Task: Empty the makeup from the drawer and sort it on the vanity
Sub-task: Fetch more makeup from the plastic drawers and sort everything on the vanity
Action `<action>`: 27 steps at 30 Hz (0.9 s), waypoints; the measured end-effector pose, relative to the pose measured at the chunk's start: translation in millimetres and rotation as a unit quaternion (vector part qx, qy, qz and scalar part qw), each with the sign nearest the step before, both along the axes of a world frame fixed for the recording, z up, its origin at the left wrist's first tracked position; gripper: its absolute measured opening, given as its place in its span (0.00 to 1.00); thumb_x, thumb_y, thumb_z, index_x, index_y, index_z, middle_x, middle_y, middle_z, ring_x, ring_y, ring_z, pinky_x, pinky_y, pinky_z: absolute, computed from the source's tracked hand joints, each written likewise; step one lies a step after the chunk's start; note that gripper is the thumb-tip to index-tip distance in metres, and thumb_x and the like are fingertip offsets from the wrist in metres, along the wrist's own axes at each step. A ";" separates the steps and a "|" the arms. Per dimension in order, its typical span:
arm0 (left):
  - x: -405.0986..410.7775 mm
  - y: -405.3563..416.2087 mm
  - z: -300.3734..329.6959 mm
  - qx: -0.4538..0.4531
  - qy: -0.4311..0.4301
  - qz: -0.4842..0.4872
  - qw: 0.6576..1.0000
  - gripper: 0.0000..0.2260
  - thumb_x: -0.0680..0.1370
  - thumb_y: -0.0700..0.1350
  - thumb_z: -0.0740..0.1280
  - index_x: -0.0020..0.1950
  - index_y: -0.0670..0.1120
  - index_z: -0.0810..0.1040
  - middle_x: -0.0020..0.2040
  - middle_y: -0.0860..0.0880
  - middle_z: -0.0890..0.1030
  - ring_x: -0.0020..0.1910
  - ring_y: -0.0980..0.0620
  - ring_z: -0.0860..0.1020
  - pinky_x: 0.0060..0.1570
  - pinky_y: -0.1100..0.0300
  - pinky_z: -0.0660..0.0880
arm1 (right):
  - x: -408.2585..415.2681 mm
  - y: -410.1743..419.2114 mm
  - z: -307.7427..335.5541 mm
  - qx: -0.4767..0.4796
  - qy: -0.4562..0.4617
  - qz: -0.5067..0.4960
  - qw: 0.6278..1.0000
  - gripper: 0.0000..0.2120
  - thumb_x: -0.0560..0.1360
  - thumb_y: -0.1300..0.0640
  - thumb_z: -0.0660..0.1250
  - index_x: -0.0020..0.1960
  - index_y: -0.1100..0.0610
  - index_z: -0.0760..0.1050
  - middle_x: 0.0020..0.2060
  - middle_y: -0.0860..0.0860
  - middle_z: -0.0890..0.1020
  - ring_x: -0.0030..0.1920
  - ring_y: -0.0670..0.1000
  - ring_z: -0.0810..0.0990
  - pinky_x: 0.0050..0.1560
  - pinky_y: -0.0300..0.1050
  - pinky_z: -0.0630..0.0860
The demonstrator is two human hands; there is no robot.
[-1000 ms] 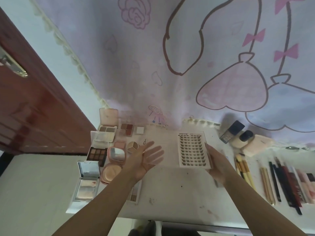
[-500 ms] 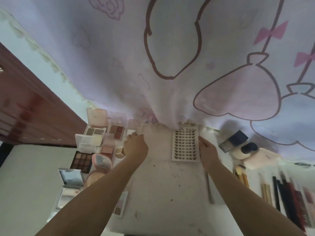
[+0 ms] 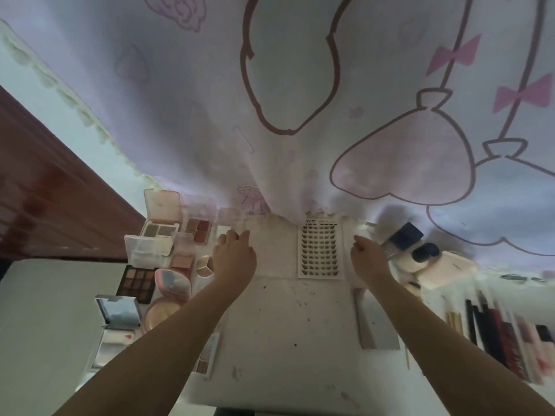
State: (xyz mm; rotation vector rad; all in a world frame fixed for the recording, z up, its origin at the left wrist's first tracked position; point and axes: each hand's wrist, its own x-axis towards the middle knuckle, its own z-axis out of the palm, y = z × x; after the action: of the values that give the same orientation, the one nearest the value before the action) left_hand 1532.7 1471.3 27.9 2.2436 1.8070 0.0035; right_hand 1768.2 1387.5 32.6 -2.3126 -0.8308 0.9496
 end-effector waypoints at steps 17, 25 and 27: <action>97.6 -135.7 -7.6 -0.536 -0.409 0.095 0.732 0.16 0.78 0.37 0.61 0.65 0.45 0.71 0.64 0.41 0.74 0.55 0.51 0.75 0.54 0.60 0.76 | -30.5 -109.8 -14.4 -0.191 -0.230 0.157 0.941 0.25 0.75 0.42 0.61 0.62 0.59 0.64 0.58 0.58 0.69 0.59 0.59 0.70 0.52 0.49 0.70; 42.5 -116.1 7.5 -0.546 -0.471 0.155 0.675 0.09 0.80 0.44 0.61 0.54 0.45 0.79 0.51 0.44 0.81 0.49 0.47 0.80 0.54 0.54 0.76 | -51.2 -102.2 4.2 -0.035 -0.014 0.114 0.993 0.13 0.71 0.52 0.70 0.51 0.50 0.68 0.48 0.49 0.76 0.49 0.49 0.77 0.45 0.42 0.77; 21.6 -114.1 15.2 -0.565 -0.495 0.129 0.647 0.11 0.80 0.50 0.61 0.56 0.49 0.80 0.54 0.45 0.82 0.53 0.45 0.81 0.52 0.53 0.78 | -64.0 -96.3 24.5 0.014 0.138 0.092 0.986 0.14 0.71 0.52 0.72 0.50 0.50 0.70 0.46 0.47 0.78 0.44 0.45 0.80 0.34 0.34 0.75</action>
State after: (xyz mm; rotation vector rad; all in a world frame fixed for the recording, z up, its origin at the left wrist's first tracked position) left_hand 1554.3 1357.2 43.1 0.7328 0.9312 0.1023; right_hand 1704.2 1291.2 57.1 -2.0439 -0.9416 1.2938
